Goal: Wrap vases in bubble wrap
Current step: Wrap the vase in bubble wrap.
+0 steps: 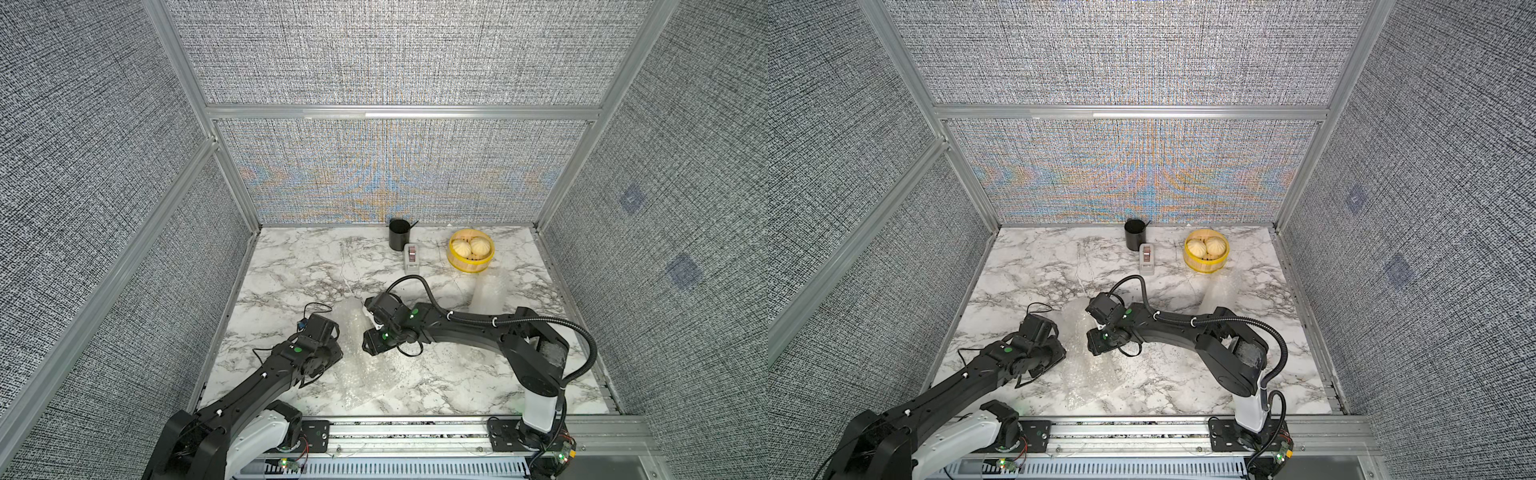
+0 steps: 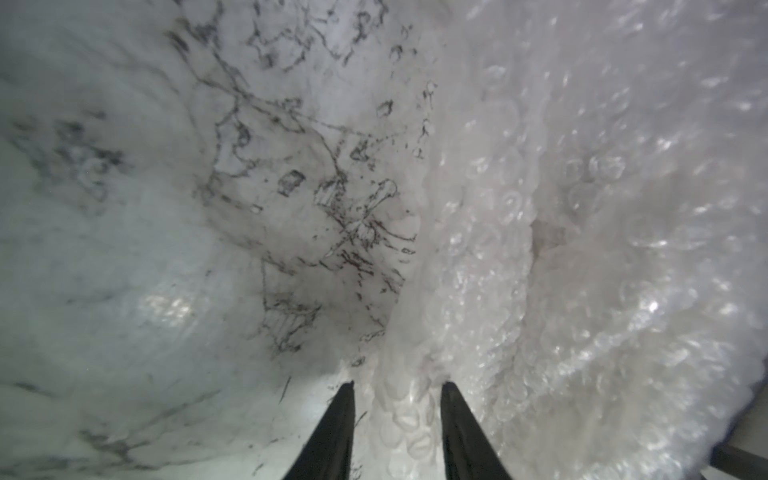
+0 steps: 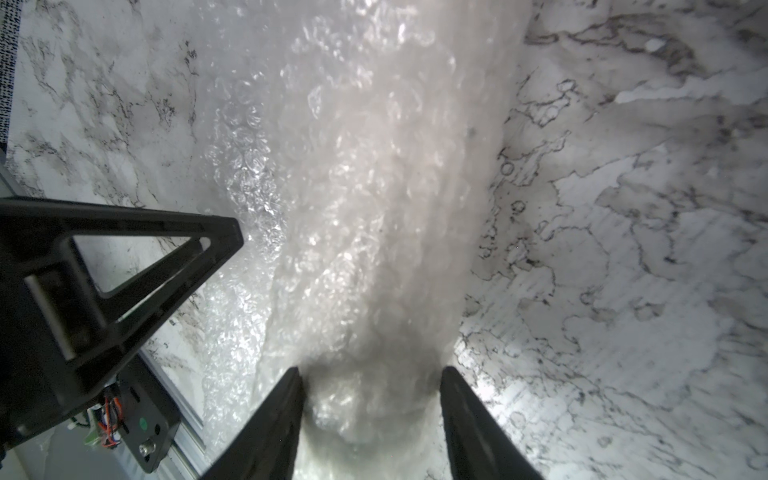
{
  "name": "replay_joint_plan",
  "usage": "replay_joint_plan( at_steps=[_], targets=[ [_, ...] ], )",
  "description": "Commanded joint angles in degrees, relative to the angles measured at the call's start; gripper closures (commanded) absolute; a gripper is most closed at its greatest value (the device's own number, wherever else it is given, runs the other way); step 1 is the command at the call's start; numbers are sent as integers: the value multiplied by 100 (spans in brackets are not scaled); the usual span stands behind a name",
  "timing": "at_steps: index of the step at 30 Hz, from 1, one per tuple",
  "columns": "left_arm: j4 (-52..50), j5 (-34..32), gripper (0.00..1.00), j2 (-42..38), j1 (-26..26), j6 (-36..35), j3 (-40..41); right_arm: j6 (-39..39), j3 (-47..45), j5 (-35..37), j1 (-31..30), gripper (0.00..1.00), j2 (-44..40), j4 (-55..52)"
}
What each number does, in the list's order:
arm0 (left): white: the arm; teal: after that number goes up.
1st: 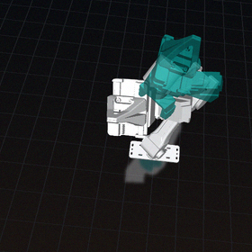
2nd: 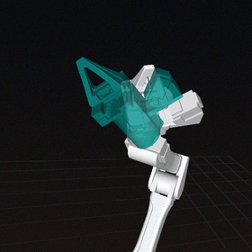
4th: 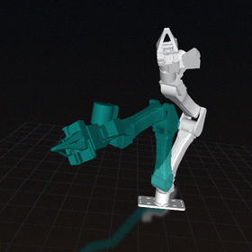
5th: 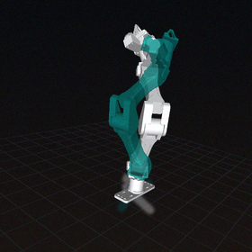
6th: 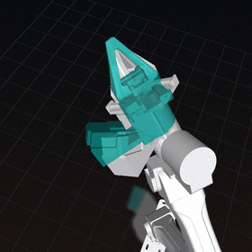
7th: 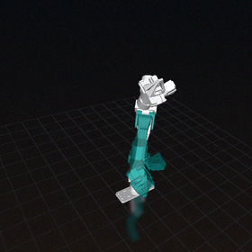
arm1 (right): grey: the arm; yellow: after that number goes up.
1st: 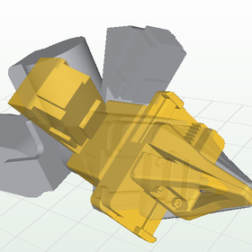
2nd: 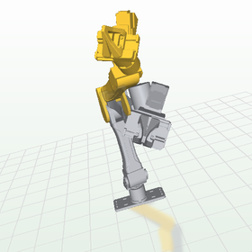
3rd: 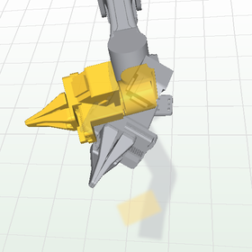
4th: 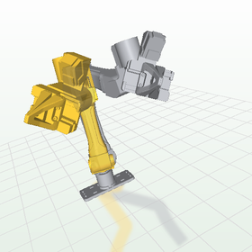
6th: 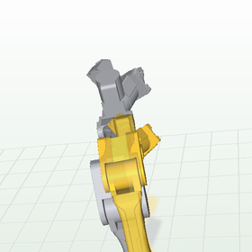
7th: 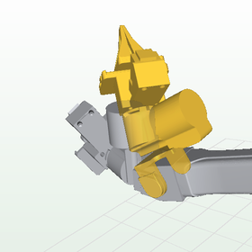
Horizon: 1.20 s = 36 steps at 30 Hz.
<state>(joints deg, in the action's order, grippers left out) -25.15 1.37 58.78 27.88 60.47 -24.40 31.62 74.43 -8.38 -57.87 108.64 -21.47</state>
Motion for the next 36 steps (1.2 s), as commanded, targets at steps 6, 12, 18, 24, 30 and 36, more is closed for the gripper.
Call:
replay_joint_plan(
  at_steps=[6, 12, 18, 24, 30, 36],
  targets=[
    [277, 67, 87, 58, -19, -212, -211, -42, -164, 460, 17, 47, 12, -675],
    [200, 275, 100, 13, -19, -515, -570, 21, -275, 412, 101, 47, -76, -595],
    [792, 963, 100, 525, 117, -680, -1161, 139, -612, 262, 263, 48, -255, -312],
    [923, 1158, 100, 1593, 364, -883, -1971, 188, -819, 223, 324, 49, -338, -175],
    [1115, 1188, 100, 2350, 573, -908, -2308, 261, -1095, 241, 368, 49, -446, 93],
    [1331, 1346, 100, 2724, 609, -845, -2188, 256, -1311, 157, 441, 49, -543, 374]
  ],
)
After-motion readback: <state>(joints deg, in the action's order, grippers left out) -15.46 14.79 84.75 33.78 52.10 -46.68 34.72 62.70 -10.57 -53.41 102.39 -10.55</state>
